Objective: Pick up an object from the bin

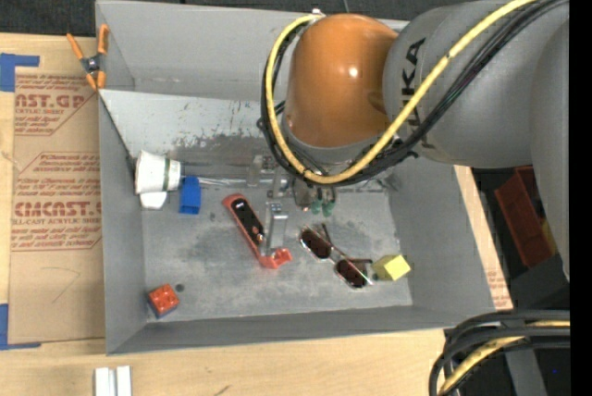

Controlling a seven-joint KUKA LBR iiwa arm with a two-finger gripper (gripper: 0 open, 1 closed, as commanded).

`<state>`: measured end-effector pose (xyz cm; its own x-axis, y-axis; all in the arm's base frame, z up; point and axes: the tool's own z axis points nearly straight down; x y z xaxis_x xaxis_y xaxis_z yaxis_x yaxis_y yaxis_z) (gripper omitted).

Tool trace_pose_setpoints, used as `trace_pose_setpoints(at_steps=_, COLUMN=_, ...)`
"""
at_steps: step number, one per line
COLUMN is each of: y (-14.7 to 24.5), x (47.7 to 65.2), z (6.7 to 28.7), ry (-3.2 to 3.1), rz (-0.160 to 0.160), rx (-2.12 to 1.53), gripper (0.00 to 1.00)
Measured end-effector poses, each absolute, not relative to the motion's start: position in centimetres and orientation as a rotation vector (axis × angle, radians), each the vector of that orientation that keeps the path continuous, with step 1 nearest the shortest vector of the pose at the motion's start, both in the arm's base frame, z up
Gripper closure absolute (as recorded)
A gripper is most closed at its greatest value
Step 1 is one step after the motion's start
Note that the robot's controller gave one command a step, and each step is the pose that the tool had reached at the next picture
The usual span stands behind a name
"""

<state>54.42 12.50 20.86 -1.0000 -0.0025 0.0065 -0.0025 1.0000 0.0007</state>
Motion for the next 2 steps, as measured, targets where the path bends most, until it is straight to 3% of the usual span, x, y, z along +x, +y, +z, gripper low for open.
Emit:
trace_pose_setpoints(at_steps=1, y=12.4, x=54.6, z=21.3, ry=-3.143, rz=-0.003, rx=0.001, gripper=0.0)
trace_pose_setpoints(at_steps=2, y=10.7, x=53.4, z=17.3, ry=-3.145, rz=-0.006, rx=-0.005, gripper=0.0)
